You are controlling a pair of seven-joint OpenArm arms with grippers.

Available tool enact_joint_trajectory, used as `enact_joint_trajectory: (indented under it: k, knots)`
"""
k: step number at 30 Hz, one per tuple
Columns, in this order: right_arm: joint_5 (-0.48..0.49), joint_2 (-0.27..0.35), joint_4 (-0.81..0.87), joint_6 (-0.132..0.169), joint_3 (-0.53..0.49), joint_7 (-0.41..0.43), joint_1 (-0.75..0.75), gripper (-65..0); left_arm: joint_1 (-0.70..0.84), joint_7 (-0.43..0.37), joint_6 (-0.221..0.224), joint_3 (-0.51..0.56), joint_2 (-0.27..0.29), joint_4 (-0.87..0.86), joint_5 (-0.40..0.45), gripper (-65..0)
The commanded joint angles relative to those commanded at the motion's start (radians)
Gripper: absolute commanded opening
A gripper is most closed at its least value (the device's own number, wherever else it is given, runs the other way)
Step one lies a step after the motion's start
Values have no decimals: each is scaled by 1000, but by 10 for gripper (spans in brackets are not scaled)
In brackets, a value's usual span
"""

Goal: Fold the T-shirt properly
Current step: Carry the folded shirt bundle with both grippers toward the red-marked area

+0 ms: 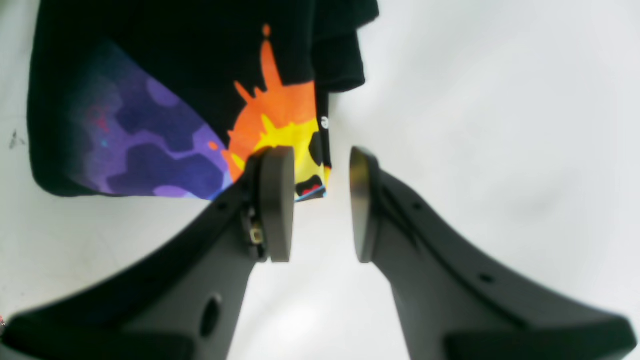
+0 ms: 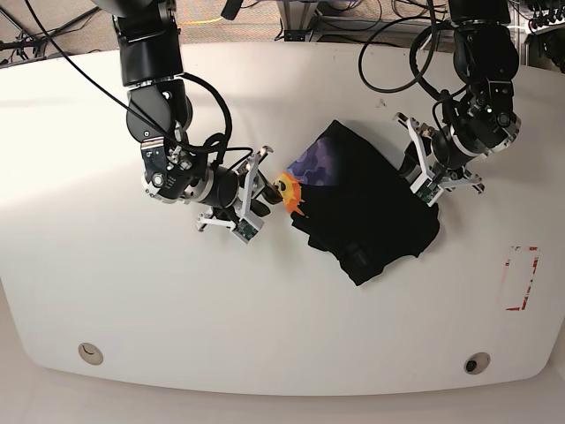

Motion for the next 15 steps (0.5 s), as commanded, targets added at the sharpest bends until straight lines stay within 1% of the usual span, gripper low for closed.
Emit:
enact_joint_trajectory:
  k: [2, 5, 7, 9, 11, 15]
  knots:
    - [0, 0, -41, 0, 0, 28, 18, -476, 0, 0, 0, 0, 0, 2, -2, -504]
    - [0, 2, -118, 0, 0, 103, 31, -476, 2, 0, 0, 0, 0, 2, -2, -504]
    - [0, 3, -186, 0, 0, 167, 51, -476, 2, 0, 0, 0, 0, 2, -2, -504]
    - [0, 3, -236, 0, -2, 204, 61, -476, 2, 0, 0, 0, 0, 2, -2, -504]
    - [0, 3, -279, 0, -3, 229, 69, -476, 2, 0, 0, 0, 0, 2, -2, -504]
    - [0, 2, -281, 0, -8, 232, 58, -476, -2, 0, 0, 0, 2, 2, -2, -504]
